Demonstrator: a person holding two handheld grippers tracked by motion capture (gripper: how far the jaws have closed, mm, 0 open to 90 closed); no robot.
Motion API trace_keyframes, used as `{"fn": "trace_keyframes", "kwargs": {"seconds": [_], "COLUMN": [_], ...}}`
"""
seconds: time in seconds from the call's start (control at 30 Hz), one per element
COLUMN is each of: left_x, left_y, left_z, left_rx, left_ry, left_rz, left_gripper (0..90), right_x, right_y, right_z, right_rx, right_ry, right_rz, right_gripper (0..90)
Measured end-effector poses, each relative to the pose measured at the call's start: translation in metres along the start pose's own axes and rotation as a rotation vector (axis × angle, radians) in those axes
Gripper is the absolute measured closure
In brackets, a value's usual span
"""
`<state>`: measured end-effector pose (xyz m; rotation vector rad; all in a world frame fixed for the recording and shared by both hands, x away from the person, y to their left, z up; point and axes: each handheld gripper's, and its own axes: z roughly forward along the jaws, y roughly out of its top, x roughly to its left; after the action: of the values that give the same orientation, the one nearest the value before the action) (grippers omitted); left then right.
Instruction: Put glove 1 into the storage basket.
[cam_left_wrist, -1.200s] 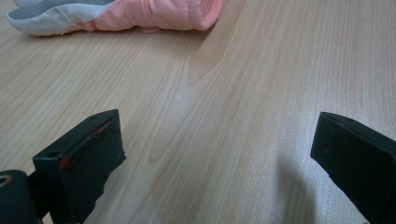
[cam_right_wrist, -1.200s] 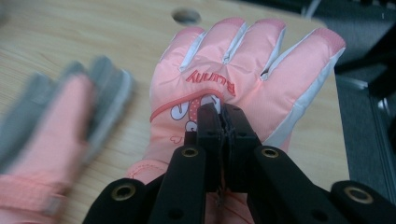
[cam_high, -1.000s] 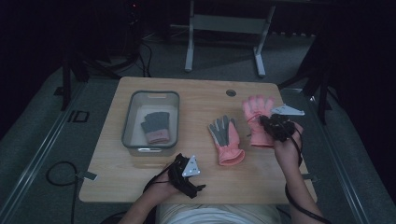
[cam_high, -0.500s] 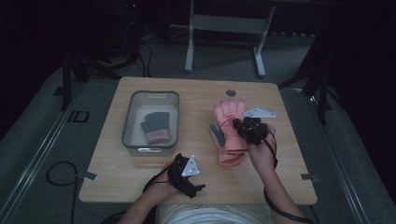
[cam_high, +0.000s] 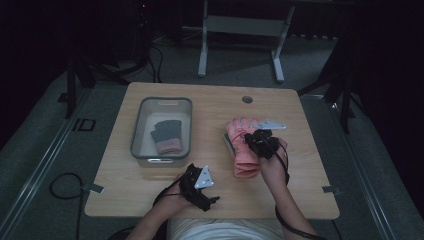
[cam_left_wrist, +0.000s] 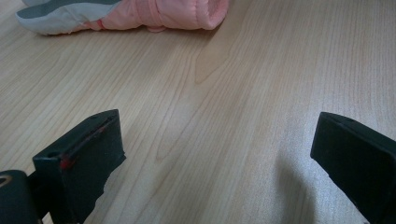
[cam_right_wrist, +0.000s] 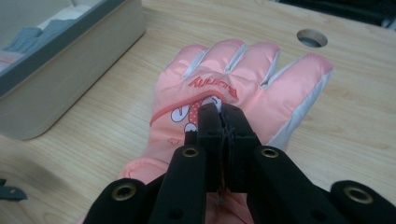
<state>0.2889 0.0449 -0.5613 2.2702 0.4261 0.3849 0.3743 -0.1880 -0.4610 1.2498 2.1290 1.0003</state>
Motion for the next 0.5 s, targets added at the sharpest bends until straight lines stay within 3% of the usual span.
{"fn": "trace_keyframes", "kwargs": {"seconds": [0.2,0.33,0.5], "left_x": [0.000,0.000,0.001], "left_y": [0.000,0.000,0.000], "left_z": [0.000,0.001,0.000], "left_rx": [-0.001,0.002,0.002], "left_ry": [-0.001,-0.002,0.002], "left_rz": [0.001,0.001,0.005], "left_gripper": [2.0,2.0,2.0], "right_x": [-0.001,-0.008,-0.009], "right_y": [-0.009,-0.017,-0.021], "right_z": [0.016,0.029,0.036], "right_rx": [0.041,0.076,0.097], "right_ry": [0.002,0.035,0.050], "right_rz": [-0.012,0.016,0.011], "right_gripper": [87.2,85.9,82.2]}}
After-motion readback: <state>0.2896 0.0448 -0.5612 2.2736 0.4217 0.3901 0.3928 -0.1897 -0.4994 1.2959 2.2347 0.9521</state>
